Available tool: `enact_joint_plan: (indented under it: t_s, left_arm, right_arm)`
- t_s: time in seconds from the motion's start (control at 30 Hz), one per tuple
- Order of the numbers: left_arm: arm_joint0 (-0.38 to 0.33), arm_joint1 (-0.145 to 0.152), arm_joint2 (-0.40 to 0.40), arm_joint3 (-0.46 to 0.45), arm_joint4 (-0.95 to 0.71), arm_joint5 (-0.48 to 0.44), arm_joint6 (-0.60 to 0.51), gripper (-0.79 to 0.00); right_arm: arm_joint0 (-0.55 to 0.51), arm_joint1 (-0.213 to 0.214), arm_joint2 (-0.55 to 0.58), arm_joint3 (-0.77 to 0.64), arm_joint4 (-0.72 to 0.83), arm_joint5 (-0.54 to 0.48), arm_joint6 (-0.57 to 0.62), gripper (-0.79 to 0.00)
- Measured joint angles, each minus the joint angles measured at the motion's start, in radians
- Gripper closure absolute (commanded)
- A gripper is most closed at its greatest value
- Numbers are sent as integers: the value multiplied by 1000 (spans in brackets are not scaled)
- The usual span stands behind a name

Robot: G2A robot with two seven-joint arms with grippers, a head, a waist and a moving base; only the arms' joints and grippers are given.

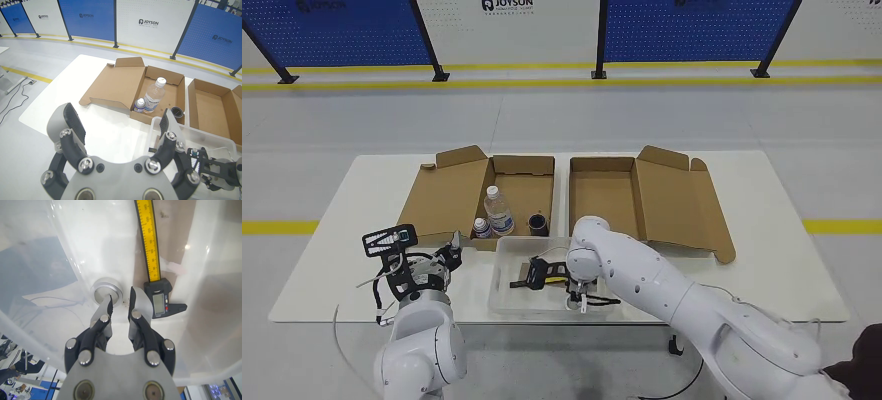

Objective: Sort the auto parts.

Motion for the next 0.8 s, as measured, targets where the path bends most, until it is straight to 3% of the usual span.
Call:
enact_joint_plan:
  t_s: [0.13, 0.3, 0.63, 0.8]
  left_arm:
    - [0, 0, 0, 0, 0, 0, 0, -785]
    - [0, 0, 0, 0, 0, 0, 0, -785]
    - [0, 0, 0, 0, 0, 0, 0, -785]
    - [0, 0, 0, 0, 0, 0, 0, -785]
  right_arm:
    - [0, -3, -3, 12, 0, -5, -5, -206]
    - [0, -10, -13, 25, 0, -8, -8, -111]
    - [4, -32, -33, 62, 1, -12, -12, -135]
    - [8, -42, -37, 78, 6, -13, -13, -215]
